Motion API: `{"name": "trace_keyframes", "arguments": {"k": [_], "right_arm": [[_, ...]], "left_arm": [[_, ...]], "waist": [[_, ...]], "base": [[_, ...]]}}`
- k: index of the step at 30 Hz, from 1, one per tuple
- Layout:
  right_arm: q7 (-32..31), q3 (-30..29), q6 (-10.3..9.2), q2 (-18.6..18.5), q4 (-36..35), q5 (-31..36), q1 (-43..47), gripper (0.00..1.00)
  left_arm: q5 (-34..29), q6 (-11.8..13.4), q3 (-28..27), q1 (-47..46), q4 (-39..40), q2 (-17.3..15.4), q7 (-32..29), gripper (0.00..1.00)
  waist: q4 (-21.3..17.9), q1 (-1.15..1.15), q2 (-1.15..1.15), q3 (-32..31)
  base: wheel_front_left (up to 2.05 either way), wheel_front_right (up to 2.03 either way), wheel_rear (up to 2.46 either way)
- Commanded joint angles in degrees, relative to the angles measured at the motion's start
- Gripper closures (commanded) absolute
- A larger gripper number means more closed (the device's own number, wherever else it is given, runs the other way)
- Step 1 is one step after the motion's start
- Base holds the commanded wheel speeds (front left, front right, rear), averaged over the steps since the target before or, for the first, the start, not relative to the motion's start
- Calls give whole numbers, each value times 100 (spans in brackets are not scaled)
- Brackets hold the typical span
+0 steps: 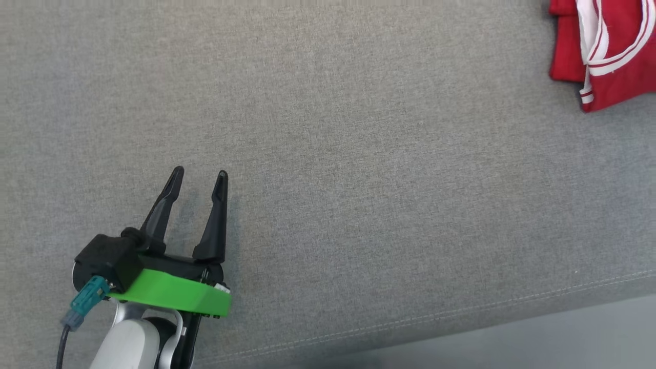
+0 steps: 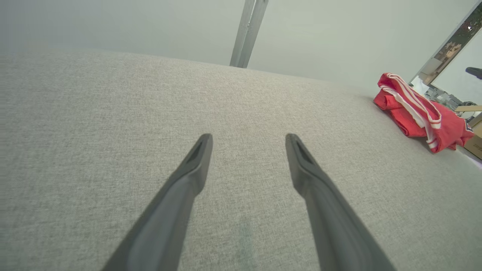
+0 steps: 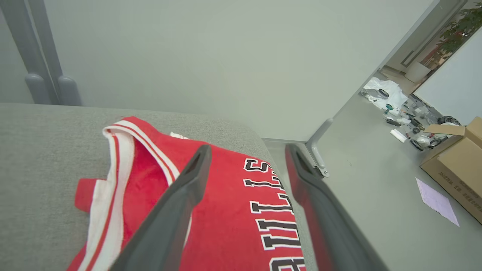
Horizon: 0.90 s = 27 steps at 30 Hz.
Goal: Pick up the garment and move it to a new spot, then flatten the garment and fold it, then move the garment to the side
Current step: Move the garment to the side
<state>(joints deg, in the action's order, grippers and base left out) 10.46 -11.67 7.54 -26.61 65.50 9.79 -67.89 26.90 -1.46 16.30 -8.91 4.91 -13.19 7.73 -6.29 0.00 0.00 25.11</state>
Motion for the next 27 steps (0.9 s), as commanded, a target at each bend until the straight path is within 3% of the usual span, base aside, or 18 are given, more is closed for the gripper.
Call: {"name": "trace_keyframes", "arguments": {"k": [1, 8, 16, 20, 27], "right_arm": [[119, 145, -10, 105, 37, -183, -53, 0], [410, 1005, -10, 619, -159, -1068, 377, 0], [466, 1897, -10, 1034, -1326, -2261, 1634, 0], [469, 2017, -10, 1163, -2153, -2564, 2418, 0], [451, 1715, -9, 1585, -3282, -2367, 3599, 0]], "left_arm": [[78, -7, -58, -76, -88, 55, 73, 0], [441, -13, -326, 22, -455, 184, 360, 0], [610, 240, -655, 380, -838, 183, 501, 0], [589, 427, -821, 610, -897, 175, 562, 0], [478, 664, -972, 922, -911, 91, 616, 0]], "waist": [[-35, 0, 0, -434], [-52, 0, 0, -1089], [21, 0, 0, -1819], [80, 0, 0, -2090], [185, 0, 0, -2318]], "base": [[0, 0, 0], [0, 0, 0], [0, 0, 0], [0, 0, 0], [0, 0, 0]]}}
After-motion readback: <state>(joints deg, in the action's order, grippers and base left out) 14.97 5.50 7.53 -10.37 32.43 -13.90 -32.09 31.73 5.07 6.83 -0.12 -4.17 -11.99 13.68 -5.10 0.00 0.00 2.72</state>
